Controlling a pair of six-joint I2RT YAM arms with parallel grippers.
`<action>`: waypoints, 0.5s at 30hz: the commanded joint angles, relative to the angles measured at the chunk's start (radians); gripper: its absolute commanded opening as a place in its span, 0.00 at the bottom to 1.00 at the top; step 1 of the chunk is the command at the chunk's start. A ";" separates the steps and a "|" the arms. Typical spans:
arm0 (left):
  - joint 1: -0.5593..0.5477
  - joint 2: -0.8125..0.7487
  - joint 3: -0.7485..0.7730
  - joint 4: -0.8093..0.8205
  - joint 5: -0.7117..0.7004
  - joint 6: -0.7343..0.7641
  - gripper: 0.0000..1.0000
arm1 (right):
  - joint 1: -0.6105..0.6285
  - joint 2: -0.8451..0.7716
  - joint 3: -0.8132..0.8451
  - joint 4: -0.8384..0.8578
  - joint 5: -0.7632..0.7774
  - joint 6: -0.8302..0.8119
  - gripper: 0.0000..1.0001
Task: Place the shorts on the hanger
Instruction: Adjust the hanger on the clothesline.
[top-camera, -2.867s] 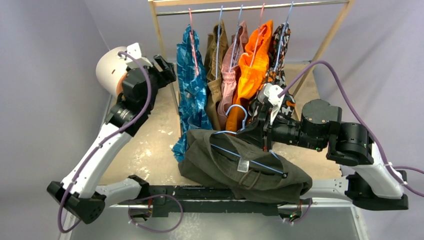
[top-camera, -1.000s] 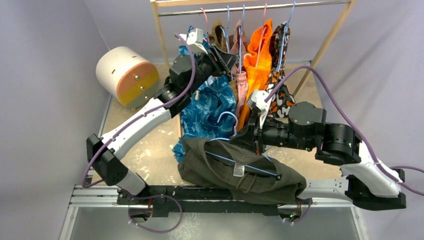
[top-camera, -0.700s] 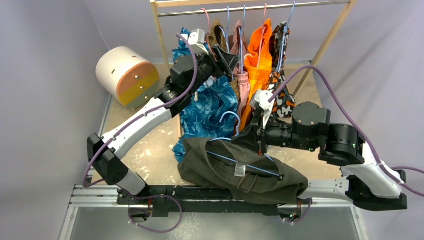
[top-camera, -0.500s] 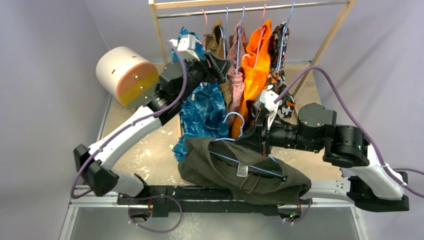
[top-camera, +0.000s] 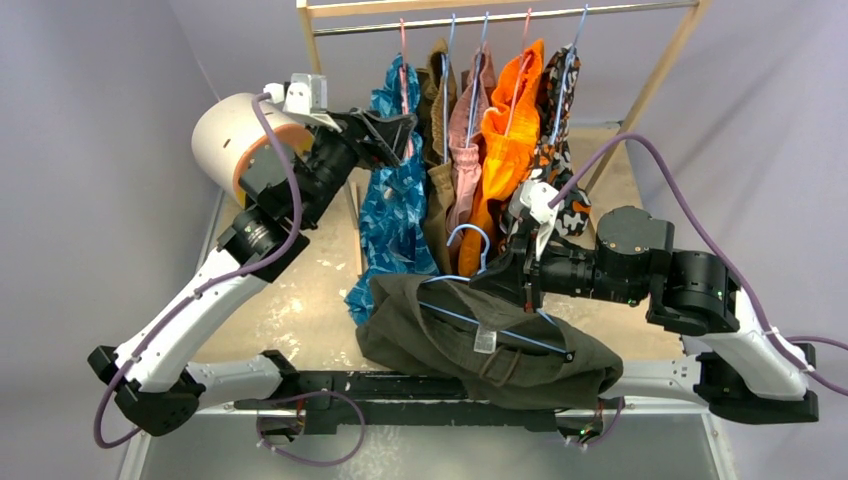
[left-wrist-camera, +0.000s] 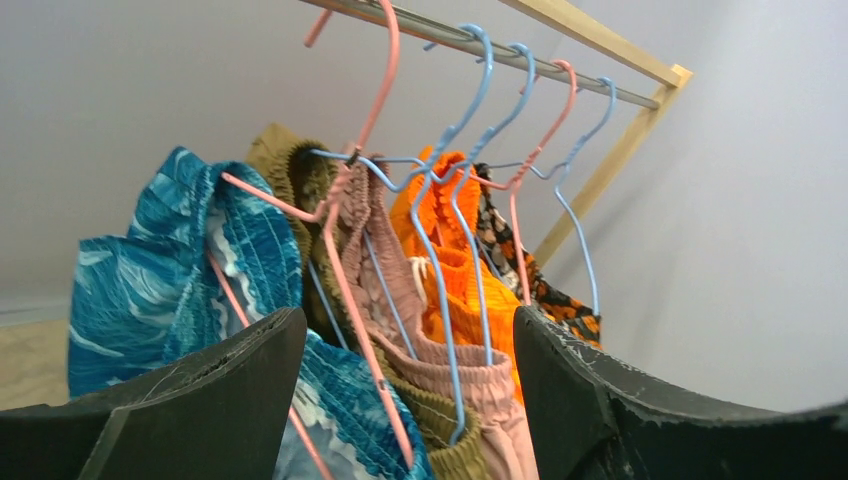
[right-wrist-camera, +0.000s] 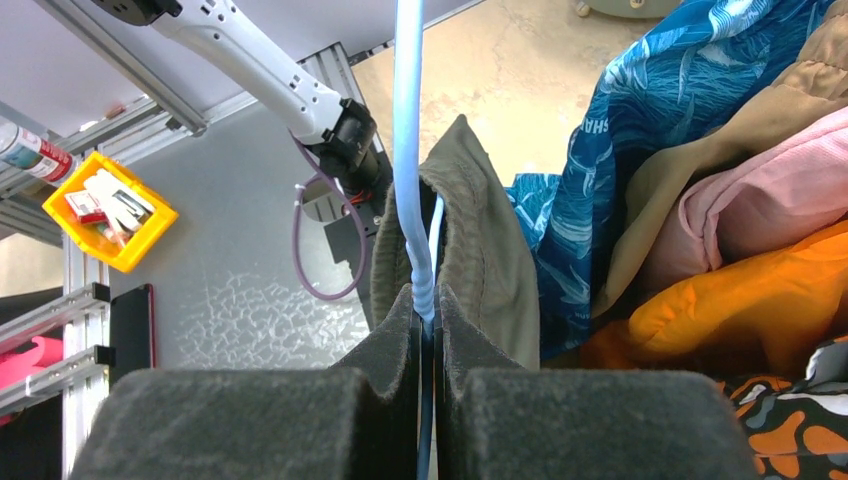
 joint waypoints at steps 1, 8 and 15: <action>-0.004 0.014 0.033 0.056 -0.091 0.100 0.74 | 0.003 -0.003 0.038 0.083 0.008 -0.014 0.00; -0.004 0.123 0.102 0.153 -0.183 0.150 0.73 | 0.001 -0.006 0.044 0.079 0.015 -0.015 0.00; -0.004 0.243 0.198 0.239 -0.158 0.164 0.73 | 0.002 -0.001 0.025 0.092 -0.010 -0.015 0.00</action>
